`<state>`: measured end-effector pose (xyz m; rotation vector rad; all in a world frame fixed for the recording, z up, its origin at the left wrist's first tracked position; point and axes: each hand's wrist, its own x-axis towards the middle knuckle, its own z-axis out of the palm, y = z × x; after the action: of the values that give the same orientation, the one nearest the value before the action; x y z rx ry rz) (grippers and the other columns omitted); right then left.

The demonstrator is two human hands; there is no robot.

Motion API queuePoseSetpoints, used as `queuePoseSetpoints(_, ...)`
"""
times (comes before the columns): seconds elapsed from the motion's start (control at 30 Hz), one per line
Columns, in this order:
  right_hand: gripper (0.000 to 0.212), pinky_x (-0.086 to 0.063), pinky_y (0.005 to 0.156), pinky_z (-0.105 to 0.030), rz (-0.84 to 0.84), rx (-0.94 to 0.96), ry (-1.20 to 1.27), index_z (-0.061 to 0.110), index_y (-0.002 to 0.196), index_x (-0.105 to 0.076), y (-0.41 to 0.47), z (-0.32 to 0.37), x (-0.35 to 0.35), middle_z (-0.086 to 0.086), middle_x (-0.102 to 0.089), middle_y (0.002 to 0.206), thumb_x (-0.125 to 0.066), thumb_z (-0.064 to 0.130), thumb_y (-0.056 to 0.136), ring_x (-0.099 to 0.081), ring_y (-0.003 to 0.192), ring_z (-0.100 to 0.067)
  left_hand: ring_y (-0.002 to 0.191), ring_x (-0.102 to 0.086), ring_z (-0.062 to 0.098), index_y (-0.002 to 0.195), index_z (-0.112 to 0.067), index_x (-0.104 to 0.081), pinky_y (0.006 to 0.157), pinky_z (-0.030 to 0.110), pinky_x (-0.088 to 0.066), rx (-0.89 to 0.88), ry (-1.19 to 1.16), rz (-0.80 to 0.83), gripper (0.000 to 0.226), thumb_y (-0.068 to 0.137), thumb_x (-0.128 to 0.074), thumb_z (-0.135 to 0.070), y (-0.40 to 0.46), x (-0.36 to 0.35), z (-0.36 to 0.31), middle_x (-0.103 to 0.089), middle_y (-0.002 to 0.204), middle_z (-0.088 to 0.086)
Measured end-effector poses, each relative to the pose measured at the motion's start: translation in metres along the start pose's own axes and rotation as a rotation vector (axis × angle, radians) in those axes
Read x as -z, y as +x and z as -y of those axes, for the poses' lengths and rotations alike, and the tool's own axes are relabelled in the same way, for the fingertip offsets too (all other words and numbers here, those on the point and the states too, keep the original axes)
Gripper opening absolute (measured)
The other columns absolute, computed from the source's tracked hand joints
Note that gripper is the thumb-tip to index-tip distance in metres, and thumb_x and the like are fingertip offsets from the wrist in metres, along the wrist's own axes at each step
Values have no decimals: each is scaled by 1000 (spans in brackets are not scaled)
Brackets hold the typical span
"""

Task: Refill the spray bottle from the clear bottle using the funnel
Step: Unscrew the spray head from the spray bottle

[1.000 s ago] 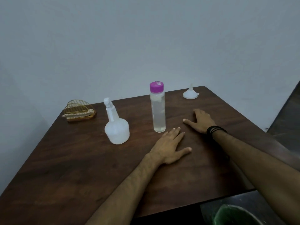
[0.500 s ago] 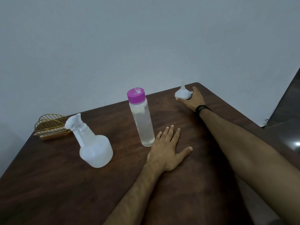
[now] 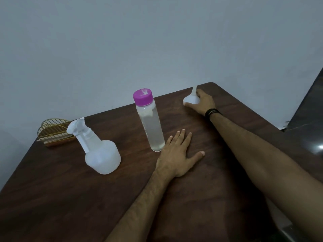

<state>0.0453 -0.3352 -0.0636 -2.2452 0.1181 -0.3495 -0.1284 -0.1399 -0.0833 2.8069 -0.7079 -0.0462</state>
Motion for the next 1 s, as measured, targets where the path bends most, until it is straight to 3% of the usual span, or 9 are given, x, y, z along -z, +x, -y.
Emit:
queuePoseSetpoints(0.2,64,-48,84,-26,23,84,4,27,114,-56,-66,10,3,13,-55,104,-80,59,64,-54,97,-9,154,-11,16,159,-17,-24,124,33,-9,-25,-31,-60,81,97,-34,-67,-11,10,-5,-16,167,4)
queuePoseSetpoints(0.33,61,-51,86,-29,32,118,-45,28,109,-57,-107,12,5,11,-57,104,-77,61,62,-56,96,-11,153,-19,19,156,-12,-33,123,32,-14,-55,-104,-78,67,102,-42,-51,-29,15,-3,-25,164,8)
queuePoseSetpoints(0.53,73,-48,94,-34,58,142,-89,22,124,-53,-142,15,7,0,-58,122,-81,53,65,-56,113,-20,150,-25,14,152,-14,-42,120,28,-22,-38,-239,-105,60,100,-54,-42,-64,21,10,-33,162,3)
queuePoseSetpoints(0.63,84,-48,97,-35,-90,110,17,20,133,-47,-162,25,6,-1,-49,136,-84,52,65,-49,122,-17,141,-41,10,145,-17,-52,118,28,-32,-41,-332,-148,56,95,-63,-38,-86,27,22,-48,152,-1)
queuePoseSetpoints(0.7,70,-49,88,-28,-283,162,64,20,124,-52,-179,36,3,0,-53,125,-79,53,68,-53,112,-15,122,-55,5,136,-19,-61,107,28,-45,-43,-376,-211,46,93,-66,-36,-102,32,32,-61,135,-6)
queuePoseSetpoints(0.77,49,-47,77,-20,-368,282,100,24,109,-56,-199,49,-2,6,-56,109,-75,51,74,-54,96,-10,109,-59,0,128,-21,-66,97,22,-49,-12,-409,-261,38,93,-68,-35,-118,38,45,-67,122,-9)
queuePoseSetpoints(0.9,22,-51,72,-23,-193,446,138,21,92,-62,-229,79,-27,9,-62,93,-78,33,81,-58,82,-4,88,-65,-4,111,-26,-74,79,8,-48,116,-553,-329,21,90,-73,-30,-149,56,80,-72,92,-14)
queuePoseSetpoints(1.0,21,-50,71,-17,-47,459,200,26,94,-63,-246,109,-58,12,-63,94,-76,37,82,-60,84,0,71,-64,4,89,-26,-79,69,15,-50,254,-658,-450,3,87,-77,-25,-173,69,113,-71,74,-6)
